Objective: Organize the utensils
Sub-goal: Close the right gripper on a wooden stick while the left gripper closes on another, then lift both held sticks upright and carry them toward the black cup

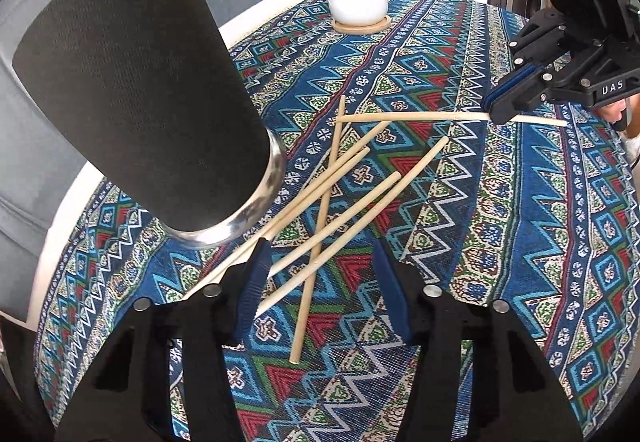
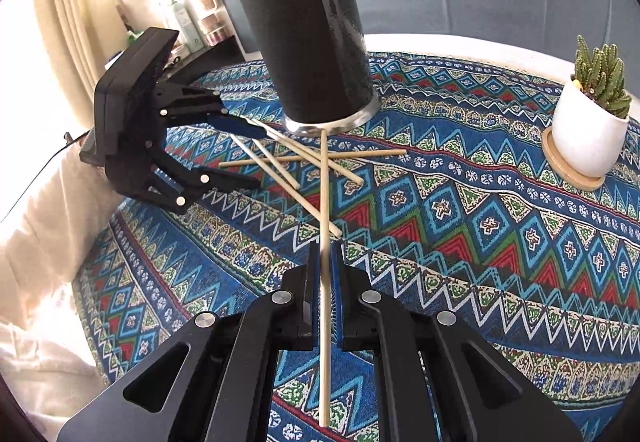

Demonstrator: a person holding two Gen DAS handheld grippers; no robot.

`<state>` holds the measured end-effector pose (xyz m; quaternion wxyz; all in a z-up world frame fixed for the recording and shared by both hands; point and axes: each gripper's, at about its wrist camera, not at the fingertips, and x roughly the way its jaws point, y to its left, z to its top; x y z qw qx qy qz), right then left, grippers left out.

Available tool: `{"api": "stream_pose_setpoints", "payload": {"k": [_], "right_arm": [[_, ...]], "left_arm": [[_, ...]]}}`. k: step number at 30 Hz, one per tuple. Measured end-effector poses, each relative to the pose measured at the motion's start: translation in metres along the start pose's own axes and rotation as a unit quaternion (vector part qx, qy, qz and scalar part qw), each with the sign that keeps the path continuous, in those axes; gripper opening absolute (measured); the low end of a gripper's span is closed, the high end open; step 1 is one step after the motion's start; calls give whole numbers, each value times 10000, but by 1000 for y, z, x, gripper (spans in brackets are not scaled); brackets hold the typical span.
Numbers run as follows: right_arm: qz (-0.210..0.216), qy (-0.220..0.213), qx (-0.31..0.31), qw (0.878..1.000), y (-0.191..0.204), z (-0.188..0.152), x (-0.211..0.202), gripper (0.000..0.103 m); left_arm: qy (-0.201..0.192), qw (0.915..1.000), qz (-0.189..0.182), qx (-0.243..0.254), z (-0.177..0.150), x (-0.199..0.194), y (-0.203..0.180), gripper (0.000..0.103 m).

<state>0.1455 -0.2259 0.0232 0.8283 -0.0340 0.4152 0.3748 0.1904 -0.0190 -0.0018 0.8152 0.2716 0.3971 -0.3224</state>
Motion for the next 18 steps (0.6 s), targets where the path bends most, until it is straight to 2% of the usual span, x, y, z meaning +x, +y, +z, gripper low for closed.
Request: {"api": "stream_pose_setpoints", "payload": {"k": [4, 6, 8, 12, 13, 18], "right_arm": [[56, 19, 35, 10000, 2, -3, 3, 5], [84, 27, 79, 9999, 2, -2, 6, 5], [75, 13, 102, 9999, 2, -3, 6, 5], [150, -71, 202, 9997, 1, -3, 4, 5], [149, -73, 214, 9996, 1, -4, 4, 5], [80, 2, 177, 9998, 2, -6, 5, 8]], "left_arm": [[-10, 9999, -50, -101, -2, -1, -1, 51], [48, 9999, -69, -96, -1, -2, -1, 45], [168, 9996, 206, 14, -1, -5, -1, 22], [366, 9990, 234, 127, -1, -8, -4, 20], [493, 9984, 191, 211, -2, -7, -7, 9], [582, 9973, 369, 241, -3, -6, -16, 6]]}}
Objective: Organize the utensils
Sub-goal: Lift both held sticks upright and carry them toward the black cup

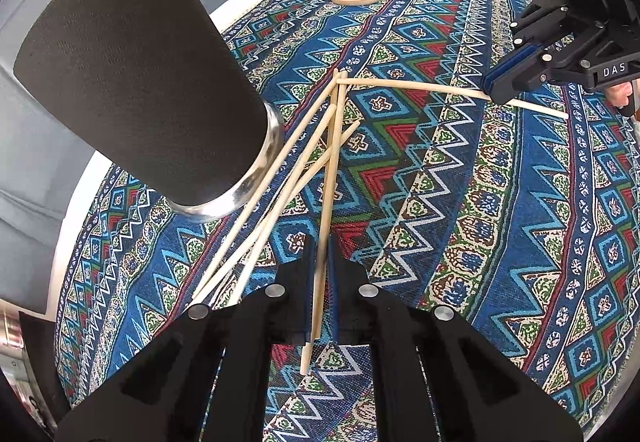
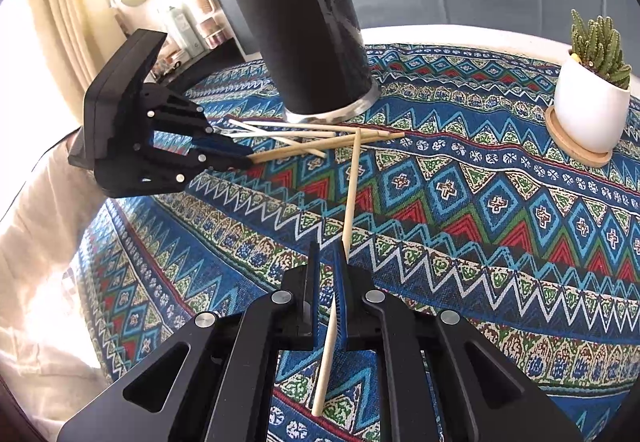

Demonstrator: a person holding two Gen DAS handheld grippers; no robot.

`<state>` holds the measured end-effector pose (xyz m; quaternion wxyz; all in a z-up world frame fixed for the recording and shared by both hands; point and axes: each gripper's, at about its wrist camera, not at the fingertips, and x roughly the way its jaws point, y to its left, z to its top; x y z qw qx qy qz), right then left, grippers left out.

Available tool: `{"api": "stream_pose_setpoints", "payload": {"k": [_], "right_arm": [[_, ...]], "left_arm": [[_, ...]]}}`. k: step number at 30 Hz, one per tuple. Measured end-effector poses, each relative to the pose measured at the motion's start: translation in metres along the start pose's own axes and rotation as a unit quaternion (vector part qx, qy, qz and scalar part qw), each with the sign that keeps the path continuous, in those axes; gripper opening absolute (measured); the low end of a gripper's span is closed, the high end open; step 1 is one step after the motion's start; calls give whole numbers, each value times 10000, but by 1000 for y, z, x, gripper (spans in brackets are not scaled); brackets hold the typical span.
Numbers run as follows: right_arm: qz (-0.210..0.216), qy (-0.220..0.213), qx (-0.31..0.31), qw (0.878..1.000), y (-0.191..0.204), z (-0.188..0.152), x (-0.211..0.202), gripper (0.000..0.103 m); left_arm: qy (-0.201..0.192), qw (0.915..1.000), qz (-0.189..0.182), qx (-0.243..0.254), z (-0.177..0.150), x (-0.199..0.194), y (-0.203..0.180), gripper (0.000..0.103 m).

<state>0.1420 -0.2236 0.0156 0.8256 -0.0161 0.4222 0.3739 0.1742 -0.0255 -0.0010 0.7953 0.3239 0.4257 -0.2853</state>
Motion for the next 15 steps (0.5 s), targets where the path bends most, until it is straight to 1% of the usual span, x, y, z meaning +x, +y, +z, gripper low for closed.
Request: {"api": "stream_pose_setpoints", "payload": {"k": [2, 5, 7, 9, 12, 13, 14, 15], "right_arm": [[5, 15, -30, 10000, 2, 3, 1, 8], [-213, 103, -136, 9996, 5, 7, 6, 9], [-469, 183, -217, 9985, 6, 10, 12, 9], [-559, 310, -248, 9976, 6, 13, 20, 10], [-635, 307, -363, 9968, 10, 16, 26, 22], [-715, 303, -408, 9961, 12, 18, 28, 22], [-846, 301, -468, 9949, 14, 20, 31, 21], [-858, 327, -478, 9946, 15, 22, 34, 14]], "left_arm": [[-13, 10000, -17, -72, -2, -1, 1, 6], [-7, 9998, -118, -175, -1, 0, 6, 6], [36, 9994, -203, -295, -1, 1, 9, 6], [62, 9989, -248, -391, 0, 1, 12, 6], [9, 9977, -342, -587, -2, 0, 16, 6], [-24, 9970, -404, -652, -2, -1, 17, 5], [-34, 9967, -422, -688, -4, -1, 17, 5], [-54, 9967, -402, -704, -5, -2, 16, 5]]}}
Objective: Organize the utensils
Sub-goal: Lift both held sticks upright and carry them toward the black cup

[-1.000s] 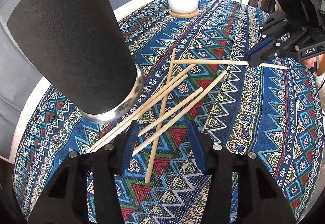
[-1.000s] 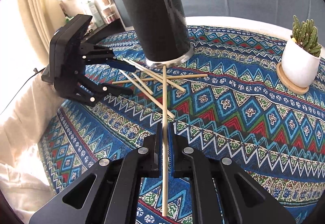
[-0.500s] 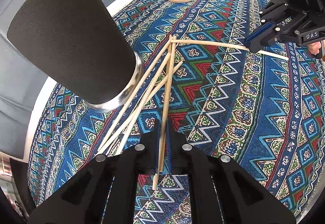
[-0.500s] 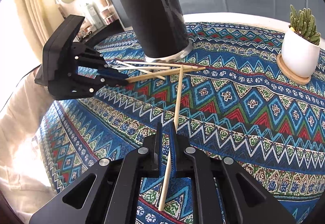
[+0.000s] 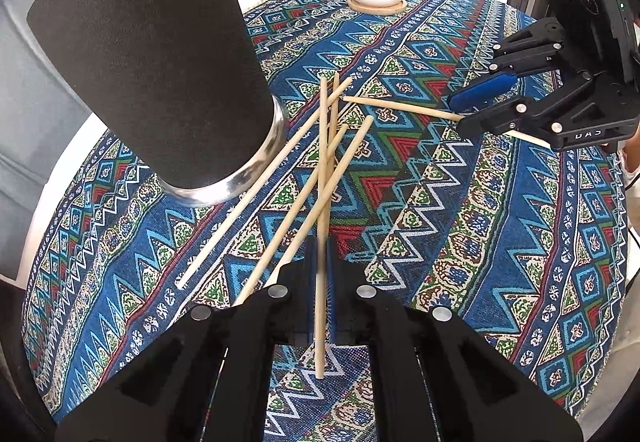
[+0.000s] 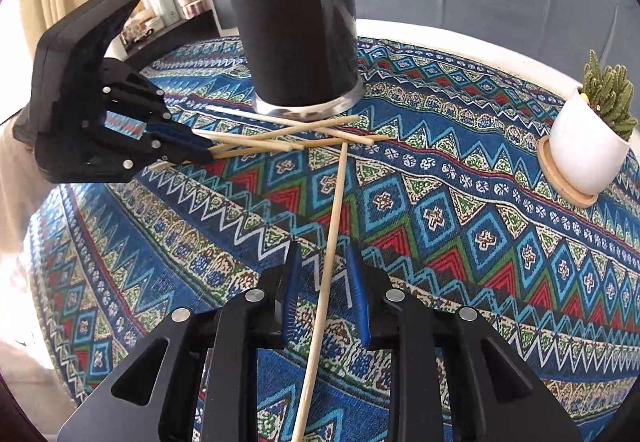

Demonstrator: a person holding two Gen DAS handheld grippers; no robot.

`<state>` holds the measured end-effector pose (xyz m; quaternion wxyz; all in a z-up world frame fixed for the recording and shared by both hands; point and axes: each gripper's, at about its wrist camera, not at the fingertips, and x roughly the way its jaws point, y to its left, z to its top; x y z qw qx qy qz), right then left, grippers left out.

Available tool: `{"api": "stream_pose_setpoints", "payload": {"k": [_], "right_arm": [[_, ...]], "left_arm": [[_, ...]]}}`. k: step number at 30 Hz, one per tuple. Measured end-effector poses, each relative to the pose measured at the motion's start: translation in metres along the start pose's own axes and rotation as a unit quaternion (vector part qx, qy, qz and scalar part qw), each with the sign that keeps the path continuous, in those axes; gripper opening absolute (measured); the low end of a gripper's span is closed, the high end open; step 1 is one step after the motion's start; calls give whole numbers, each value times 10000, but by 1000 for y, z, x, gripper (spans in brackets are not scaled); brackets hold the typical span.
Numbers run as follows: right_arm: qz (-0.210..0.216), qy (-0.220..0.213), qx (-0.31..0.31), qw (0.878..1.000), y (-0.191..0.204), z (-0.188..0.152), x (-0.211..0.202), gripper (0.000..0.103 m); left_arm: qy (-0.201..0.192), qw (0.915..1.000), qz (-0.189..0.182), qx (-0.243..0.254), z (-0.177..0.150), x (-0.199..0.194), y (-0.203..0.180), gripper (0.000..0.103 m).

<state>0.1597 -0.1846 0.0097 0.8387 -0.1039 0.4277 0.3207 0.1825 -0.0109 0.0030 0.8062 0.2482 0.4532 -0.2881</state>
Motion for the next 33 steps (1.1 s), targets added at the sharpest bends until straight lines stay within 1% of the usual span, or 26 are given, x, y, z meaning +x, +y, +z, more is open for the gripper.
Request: {"api": "stream_pose_setpoints", "payload": {"k": [1, 2, 5, 9, 14, 17, 20, 25, 26, 33], "right_arm": [[78, 13, 20, 10000, 0, 2, 1, 5], [182, 28, 75, 9998, -1, 3, 2, 5], [236, -126, 216, 9994, -5, 3, -2, 5], [459, -277, 439, 9976, -12, -3, -13, 5], [720, -465, 665, 9941, -19, -10, -26, 5], [786, -581, 780, 9922, -23, -14, -36, 5], [805, -682, 834, 9909, -23, -16, -45, 5], [850, -885, 807, 9892, -19, -17, -64, 5], [866, -929, 796, 9887, -18, -16, -69, 5], [829, -1250, 684, 9863, -11, -9, -101, 5]], "left_arm": [[-15, 10000, 7, -18, -2, -1, 0, 5], [-24, 10000, -6, -60, -3, -2, 1, 5], [-90, 9998, -16, -154, -10, -9, 2, 5], [-191, 9987, -170, -449, -17, -23, 9, 5], [-498, 9939, -391, -902, -19, -54, 18, 5], [-710, 9908, -360, -1096, -20, -73, 21, 5], [-883, 9876, -253, -1276, -24, -90, 23, 5], [-1100, 9838, -113, -1412, -23, -103, 26, 5], [-1135, 9828, -37, -1459, -24, -105, 30, 6], [-1461, 9762, 157, -1593, -29, -139, 31, 6]]}}
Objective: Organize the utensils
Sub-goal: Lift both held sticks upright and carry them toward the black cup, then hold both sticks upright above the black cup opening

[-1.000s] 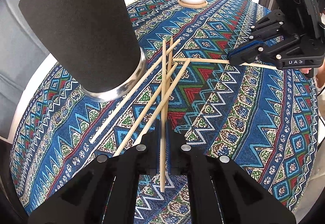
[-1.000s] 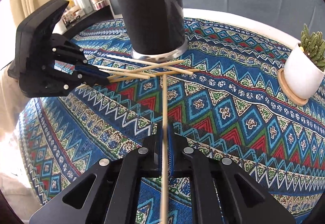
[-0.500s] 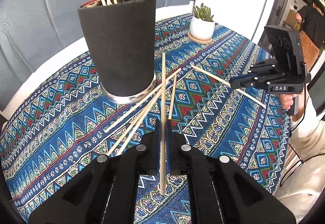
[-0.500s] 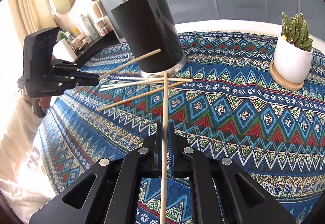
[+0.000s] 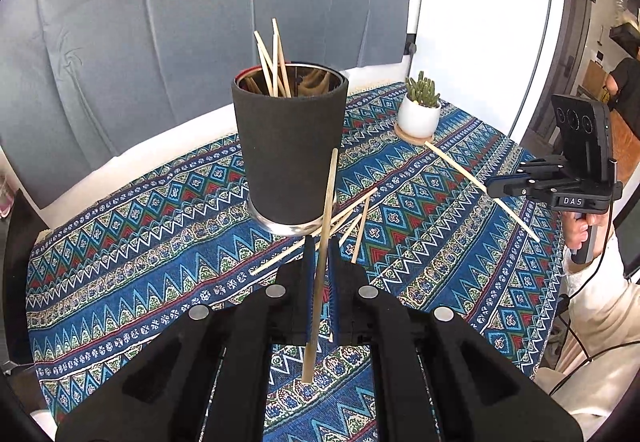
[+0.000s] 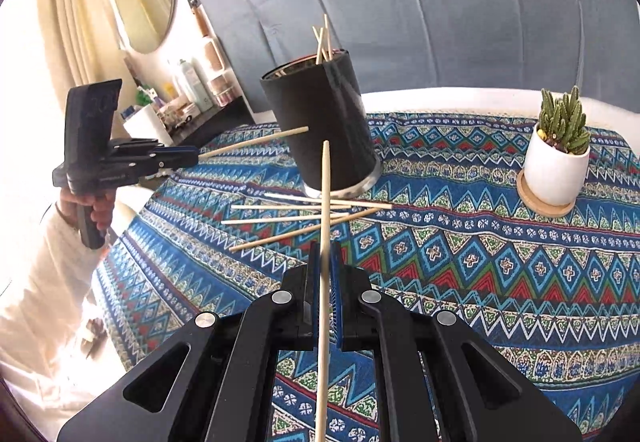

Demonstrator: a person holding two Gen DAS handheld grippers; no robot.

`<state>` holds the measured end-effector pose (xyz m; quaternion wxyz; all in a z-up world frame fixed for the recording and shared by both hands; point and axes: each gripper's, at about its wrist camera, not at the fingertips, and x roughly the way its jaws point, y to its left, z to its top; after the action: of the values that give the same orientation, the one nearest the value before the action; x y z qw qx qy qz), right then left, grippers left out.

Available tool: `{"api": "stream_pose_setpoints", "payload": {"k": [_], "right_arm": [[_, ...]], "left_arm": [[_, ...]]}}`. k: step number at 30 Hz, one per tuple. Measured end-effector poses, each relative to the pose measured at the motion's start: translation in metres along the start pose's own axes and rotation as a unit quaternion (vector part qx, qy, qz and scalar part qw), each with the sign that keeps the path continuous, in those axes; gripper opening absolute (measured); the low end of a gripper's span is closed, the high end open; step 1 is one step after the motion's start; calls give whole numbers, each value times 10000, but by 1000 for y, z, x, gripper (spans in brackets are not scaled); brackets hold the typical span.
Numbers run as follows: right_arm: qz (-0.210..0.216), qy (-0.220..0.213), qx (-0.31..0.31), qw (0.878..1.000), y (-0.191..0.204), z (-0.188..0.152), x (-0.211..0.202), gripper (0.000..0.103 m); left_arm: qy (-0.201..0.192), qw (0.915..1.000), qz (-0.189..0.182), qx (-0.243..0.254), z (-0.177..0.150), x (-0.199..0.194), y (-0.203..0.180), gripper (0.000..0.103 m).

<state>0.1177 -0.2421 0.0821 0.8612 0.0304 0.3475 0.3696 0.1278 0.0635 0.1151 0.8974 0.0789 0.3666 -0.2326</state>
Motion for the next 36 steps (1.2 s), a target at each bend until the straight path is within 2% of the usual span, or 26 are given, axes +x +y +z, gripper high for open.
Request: {"api": "stream_pose_setpoints", "payload": {"k": [7, 14, 22, 28, 36], "right_arm": [[72, -193, -72, 9998, 14, 8, -15, 5], [106, -336, -121, 9993, 28, 13, -24, 5], [108, -530, -290, 9981, 45, 39, -33, 5], [94, -686, -360, 9970, 47, 67, -34, 5], [7, -886, -361, 9954, 34, 115, -20, 5]], "left_arm": [[-294, 9996, -16, 27, -5, -33, -14, 5], [-610, 9977, 238, -198, -12, -66, -11, 5], [-970, 9935, 436, -404, -2, -96, 1, 5], [-932, 9937, 482, -397, 30, -103, 9, 5], [-514, 9977, 378, -235, 80, -83, 15, 5]]}}
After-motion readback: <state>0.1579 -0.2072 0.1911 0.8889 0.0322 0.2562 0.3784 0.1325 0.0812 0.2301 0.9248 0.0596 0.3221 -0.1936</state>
